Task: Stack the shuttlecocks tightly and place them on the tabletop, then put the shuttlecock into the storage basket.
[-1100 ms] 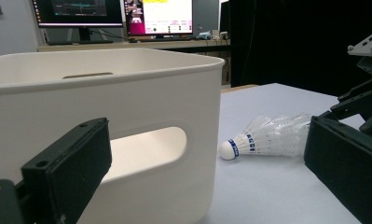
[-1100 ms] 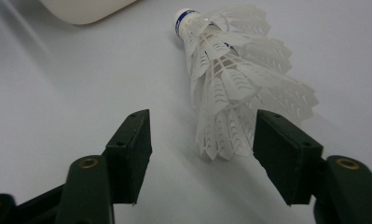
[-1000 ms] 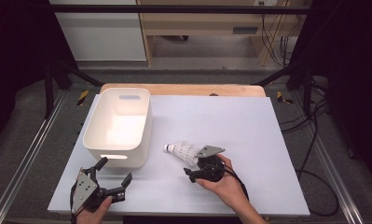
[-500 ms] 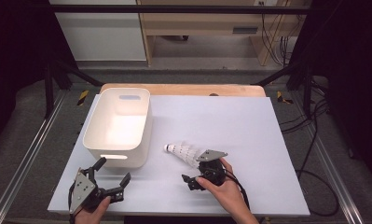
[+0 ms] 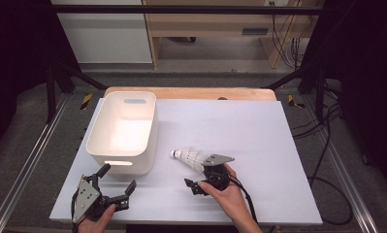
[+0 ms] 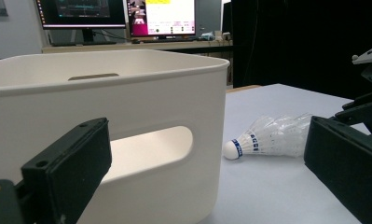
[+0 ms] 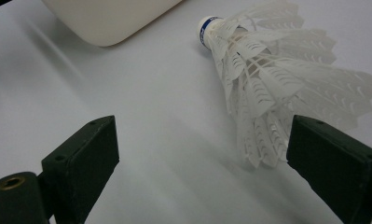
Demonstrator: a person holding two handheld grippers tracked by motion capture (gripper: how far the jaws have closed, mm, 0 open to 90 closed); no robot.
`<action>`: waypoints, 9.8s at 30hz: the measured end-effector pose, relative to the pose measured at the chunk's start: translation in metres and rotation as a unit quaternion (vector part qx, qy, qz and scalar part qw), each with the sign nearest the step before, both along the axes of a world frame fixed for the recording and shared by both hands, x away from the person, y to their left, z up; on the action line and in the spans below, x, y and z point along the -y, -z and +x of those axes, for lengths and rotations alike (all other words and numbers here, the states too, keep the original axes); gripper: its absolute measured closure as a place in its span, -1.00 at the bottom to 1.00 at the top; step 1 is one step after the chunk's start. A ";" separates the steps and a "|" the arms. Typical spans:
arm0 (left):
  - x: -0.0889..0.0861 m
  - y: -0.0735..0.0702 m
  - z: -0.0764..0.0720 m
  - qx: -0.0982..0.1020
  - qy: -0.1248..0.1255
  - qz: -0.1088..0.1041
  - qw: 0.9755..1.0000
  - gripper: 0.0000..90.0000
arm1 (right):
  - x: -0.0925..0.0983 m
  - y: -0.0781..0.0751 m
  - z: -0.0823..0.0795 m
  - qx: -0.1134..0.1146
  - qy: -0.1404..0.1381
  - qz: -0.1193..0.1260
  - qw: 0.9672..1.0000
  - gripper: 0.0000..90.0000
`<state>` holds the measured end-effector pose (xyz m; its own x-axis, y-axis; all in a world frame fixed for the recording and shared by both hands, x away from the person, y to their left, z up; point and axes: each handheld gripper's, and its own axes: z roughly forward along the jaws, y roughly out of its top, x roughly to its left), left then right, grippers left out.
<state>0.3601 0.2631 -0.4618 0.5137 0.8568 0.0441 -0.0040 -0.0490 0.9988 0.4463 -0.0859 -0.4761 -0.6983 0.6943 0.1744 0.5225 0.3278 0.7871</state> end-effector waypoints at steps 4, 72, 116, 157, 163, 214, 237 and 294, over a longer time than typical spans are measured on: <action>-0.002 -0.001 -0.001 0.001 -0.002 -0.004 1.000 -0.98 | -0.003 0.001 0.001 -0.002 0.003 0.001 1.000 -0.77; 0.002 0.000 0.001 -0.002 0.004 -0.001 1.000 -0.98 | -0.023 0.003 0.040 0.046 0.039 -0.026 0.998 0.79; -0.005 -0.001 -0.001 0.004 -0.012 -0.004 1.000 -0.98 | 0.012 -0.021 0.036 0.060 0.021 0.014 0.998 0.99; -0.004 0.000 -0.001 0.004 -0.009 0.001 1.000 -0.98 | 0.024 -0.071 0.047 0.095 0.019 0.010 0.995 0.99; -0.004 0.000 -0.001 0.004 -0.010 0.001 1.000 -0.98 | 0.023 -0.086 0.050 0.105 0.015 0.010 0.994 0.99; -0.005 0.000 0.000 0.006 -0.015 0.000 1.000 -0.98 | -0.060 -0.148 0.094 0.122 -0.044 0.018 0.991 0.99; -0.005 0.000 0.000 0.006 -0.014 -0.002 1.000 -0.98 | -0.100 -0.147 0.110 0.116 -0.064 0.005 0.991 0.99; -0.010 0.001 0.007 0.004 -0.026 -0.011 1.000 -0.98 | -0.162 -0.133 0.119 0.103 -0.121 -0.001 0.987 0.98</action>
<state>0.3668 0.2727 -0.4624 0.4687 0.8828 0.0301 -0.0109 -0.0283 0.9995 0.5655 0.0759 -0.3430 -0.8642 0.5030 0.0105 0.2576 0.4245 0.8680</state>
